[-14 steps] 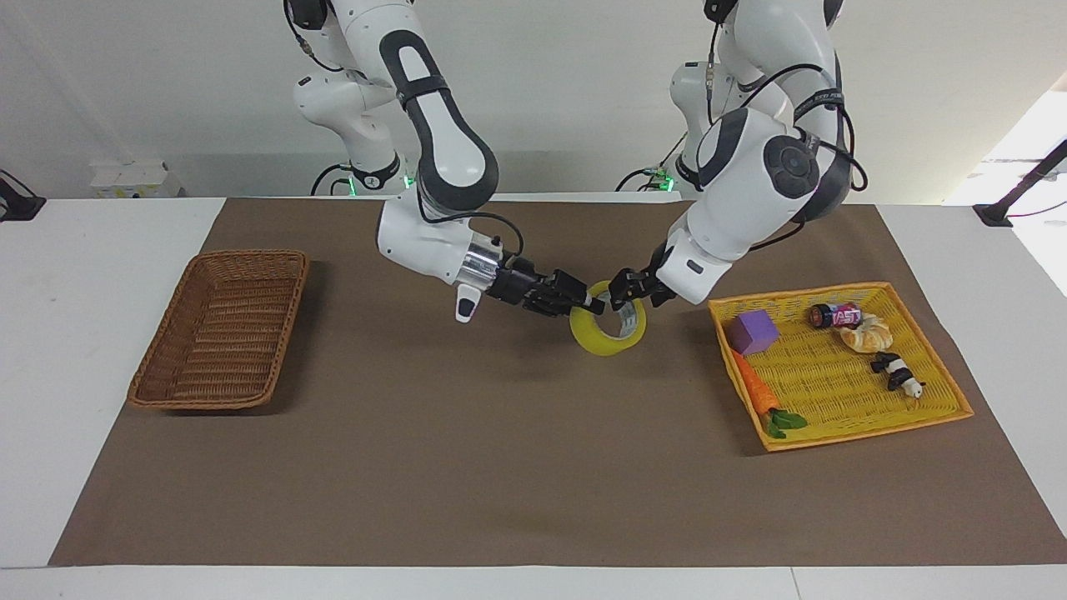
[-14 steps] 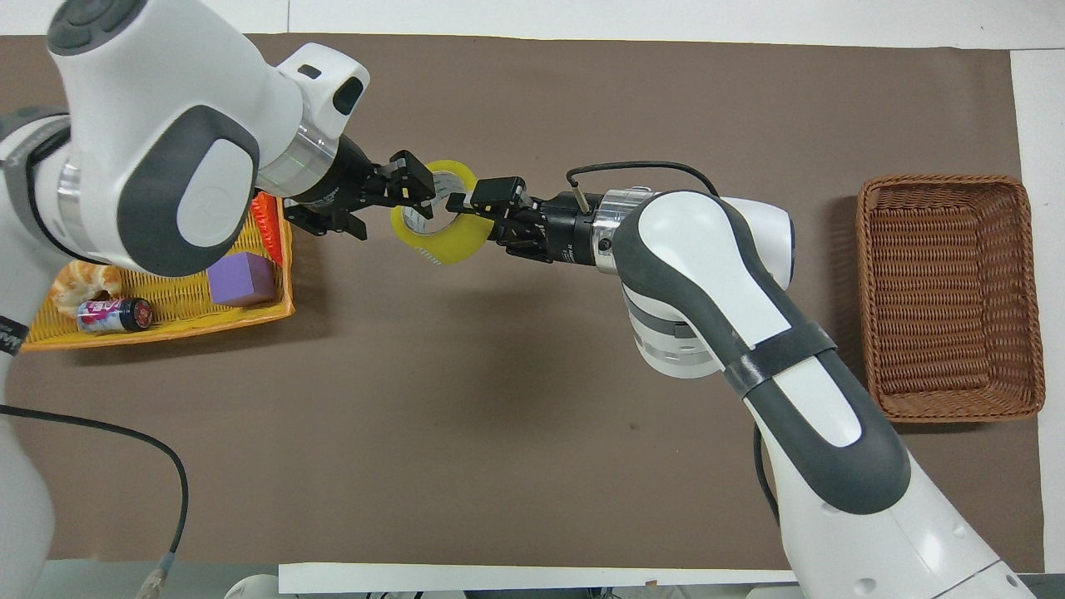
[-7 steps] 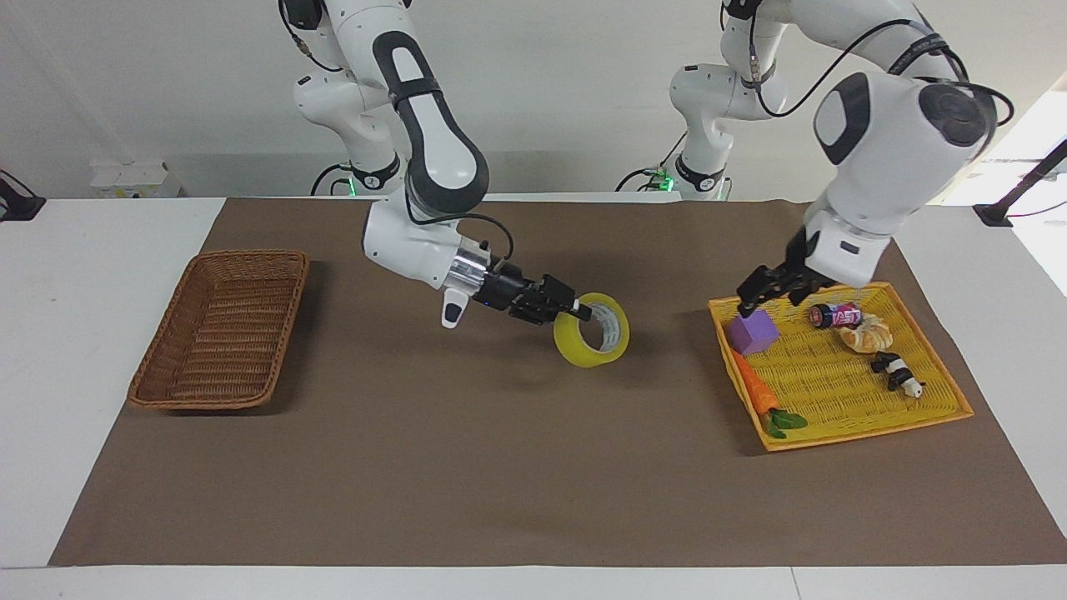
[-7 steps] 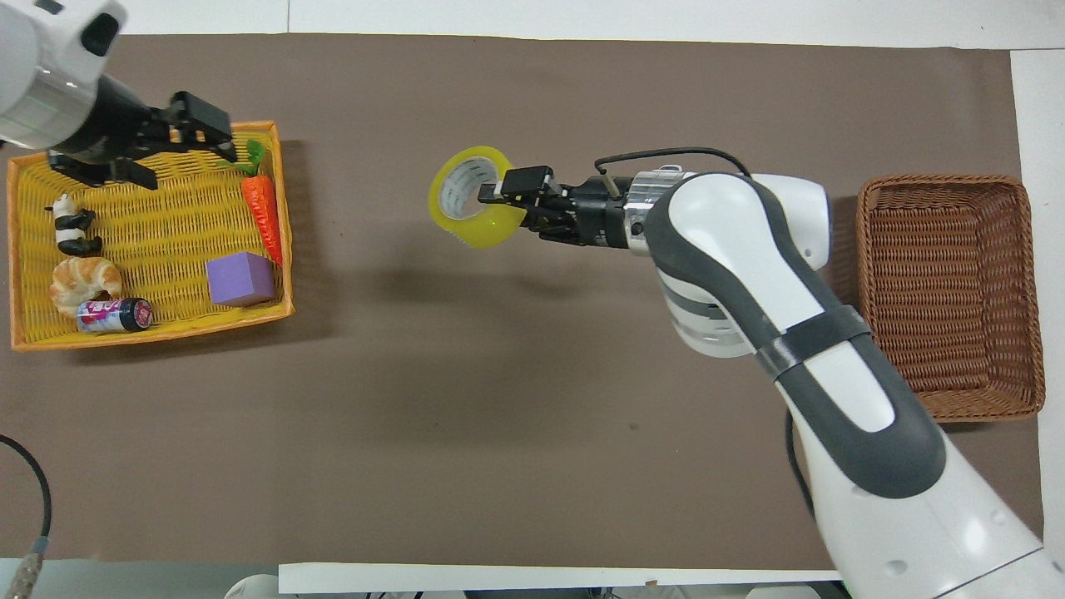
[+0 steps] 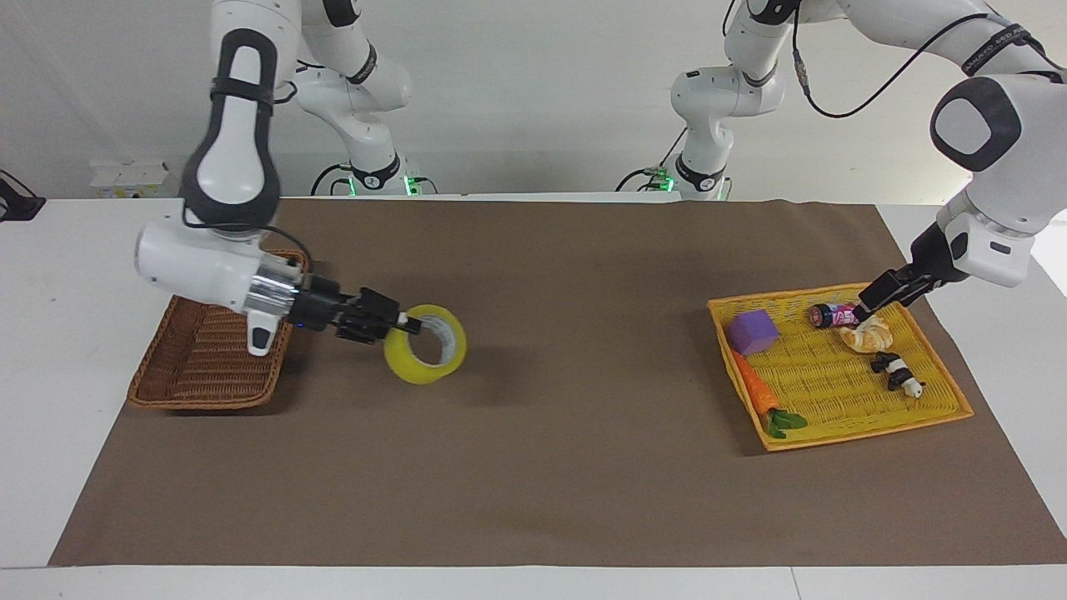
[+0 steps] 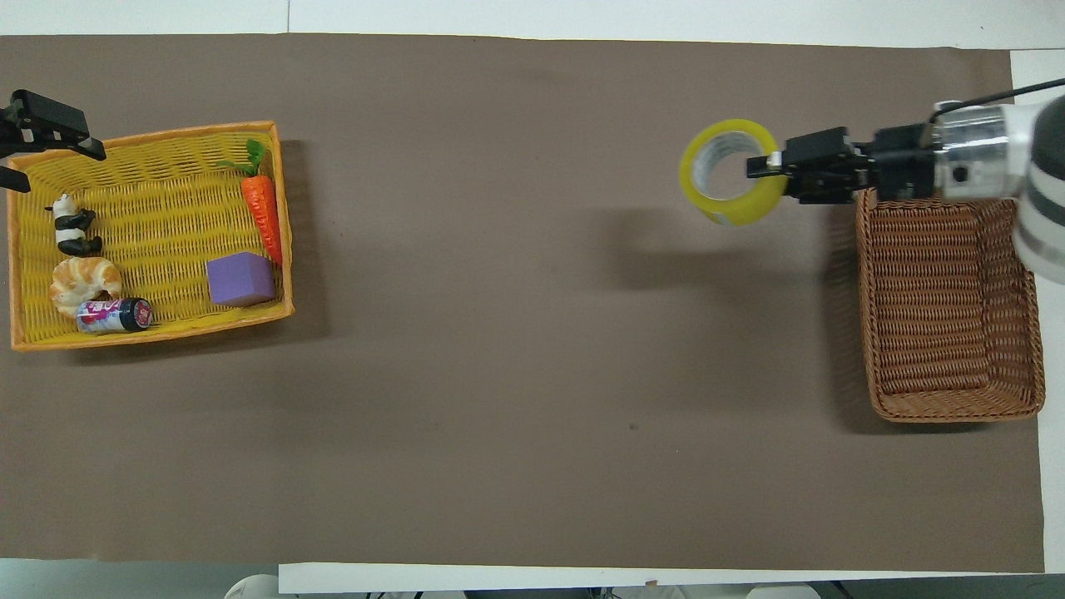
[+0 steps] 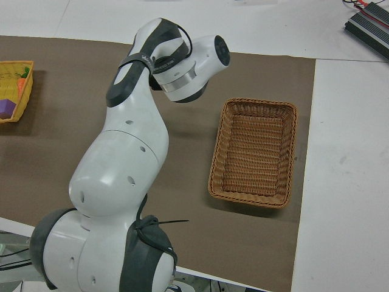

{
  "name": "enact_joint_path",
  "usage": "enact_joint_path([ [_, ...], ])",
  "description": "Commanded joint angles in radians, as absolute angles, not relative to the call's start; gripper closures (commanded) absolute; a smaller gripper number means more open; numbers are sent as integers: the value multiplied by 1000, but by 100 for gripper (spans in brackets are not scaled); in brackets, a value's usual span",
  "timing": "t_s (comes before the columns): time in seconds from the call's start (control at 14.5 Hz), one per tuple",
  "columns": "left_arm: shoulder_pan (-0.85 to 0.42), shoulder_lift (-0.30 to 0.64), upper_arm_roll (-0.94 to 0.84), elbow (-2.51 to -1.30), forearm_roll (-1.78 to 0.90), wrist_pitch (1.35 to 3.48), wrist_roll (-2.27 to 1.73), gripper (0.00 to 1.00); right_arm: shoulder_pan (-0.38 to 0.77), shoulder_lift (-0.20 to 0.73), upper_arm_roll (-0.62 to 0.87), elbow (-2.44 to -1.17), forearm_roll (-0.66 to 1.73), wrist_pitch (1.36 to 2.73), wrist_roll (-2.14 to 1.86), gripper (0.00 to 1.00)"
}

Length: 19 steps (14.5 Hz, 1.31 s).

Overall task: Move tape to another basket
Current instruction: 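Carry the tape with the right gripper and lower it into the wicker basket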

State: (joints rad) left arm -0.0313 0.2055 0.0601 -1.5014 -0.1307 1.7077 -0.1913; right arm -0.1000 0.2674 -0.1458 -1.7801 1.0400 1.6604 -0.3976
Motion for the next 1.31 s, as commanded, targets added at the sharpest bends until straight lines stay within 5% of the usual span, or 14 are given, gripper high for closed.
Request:
enact_joint_path([
  [0.0,-51,184,54,-1525,-112,1707,-192,0,-283,267,-129,-1721,897,1516,-475,100],
  [0.34,-116,111,41,-1519,1,1603,-186,0,-561,374,-127,-1609,695,1331,-681,100],
  [0.62,-130,61,22,-1520,-2,1510,-186,0,-601,454,-127,-1621,670,1348,-807,100],
  [1.17,-130,58,-14,-1514,-3,1456,-186,0,-588,414,-126,-1786,666,1505,-893,100],
  [1.24,-130,58,-14,-1514,-3,1453,-186,0,-588,414,-126,-1781,663,1505,-891,93],
])
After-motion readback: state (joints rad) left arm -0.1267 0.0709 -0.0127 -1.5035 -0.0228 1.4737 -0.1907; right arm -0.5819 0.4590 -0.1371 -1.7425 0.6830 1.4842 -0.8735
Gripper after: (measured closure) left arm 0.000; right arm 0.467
